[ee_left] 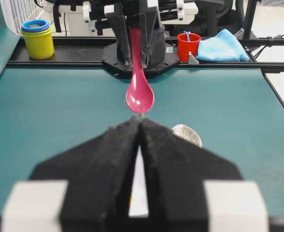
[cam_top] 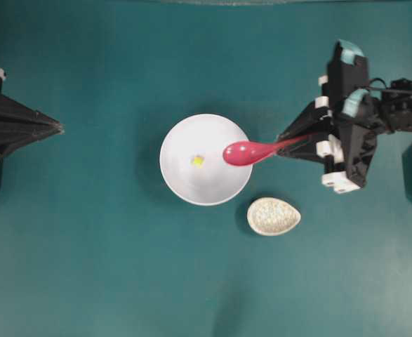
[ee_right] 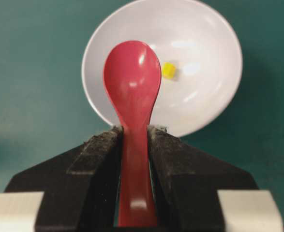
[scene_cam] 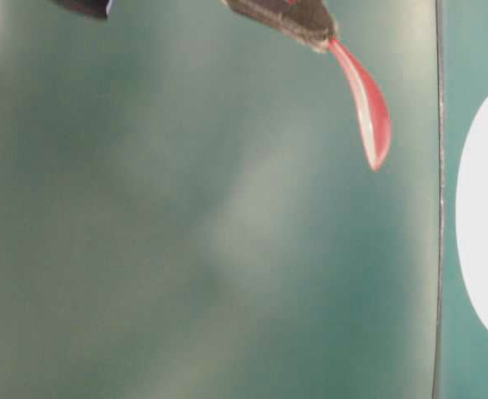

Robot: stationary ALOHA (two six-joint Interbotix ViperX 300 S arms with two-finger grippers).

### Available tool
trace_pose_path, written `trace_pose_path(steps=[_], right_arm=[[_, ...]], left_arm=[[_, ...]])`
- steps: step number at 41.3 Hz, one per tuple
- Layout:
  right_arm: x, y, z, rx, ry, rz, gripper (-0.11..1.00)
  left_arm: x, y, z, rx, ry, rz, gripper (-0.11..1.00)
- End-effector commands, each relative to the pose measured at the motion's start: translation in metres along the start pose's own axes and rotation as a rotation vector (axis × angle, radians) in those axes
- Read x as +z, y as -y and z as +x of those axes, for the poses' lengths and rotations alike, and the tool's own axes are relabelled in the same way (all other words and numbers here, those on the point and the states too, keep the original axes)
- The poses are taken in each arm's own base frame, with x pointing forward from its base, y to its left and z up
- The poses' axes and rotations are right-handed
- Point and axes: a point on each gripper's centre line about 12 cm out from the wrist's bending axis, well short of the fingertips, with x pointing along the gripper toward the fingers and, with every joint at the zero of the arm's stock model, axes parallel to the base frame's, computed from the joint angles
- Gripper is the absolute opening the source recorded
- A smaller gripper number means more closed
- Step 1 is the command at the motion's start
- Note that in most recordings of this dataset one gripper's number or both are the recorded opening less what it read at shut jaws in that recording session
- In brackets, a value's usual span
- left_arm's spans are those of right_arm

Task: Scoop the yellow hexagonal prism block from the bowl with a spoon using the right arm.
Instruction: 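Lift the pink spoon and carry it over the white bowl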

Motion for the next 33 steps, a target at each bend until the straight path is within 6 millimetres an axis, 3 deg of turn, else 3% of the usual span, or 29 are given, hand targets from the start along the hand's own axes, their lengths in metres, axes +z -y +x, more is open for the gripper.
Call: trace_pose_path(steps=[1, 14, 26, 33], right_arm=[[0.017, 0.002, 0.002, 0.003, -0.005, 0.026, 0.24], [0.023, 0.013, 0.032, -0.005, -0.206, 0.09, 0.24], [0.034, 0.021, 0.059, -0.044, -0.275, 0.085, 0.24], [0.025, 0.027, 0.075, -0.069, -0.337, 0.092, 0.24]], left_arm=[[0.011, 0.0, 0.003, 0.0, 0.026, 0.002, 0.06], [0.011, 0.0, 0.003, 0.0, 0.021, 0.011, 0.06], [0.01, 0.0, 0.004, 0.001, 0.018, 0.011, 0.06], [0.01, 0.0, 0.003, 0.0, 0.017, 0.011, 0.06]])
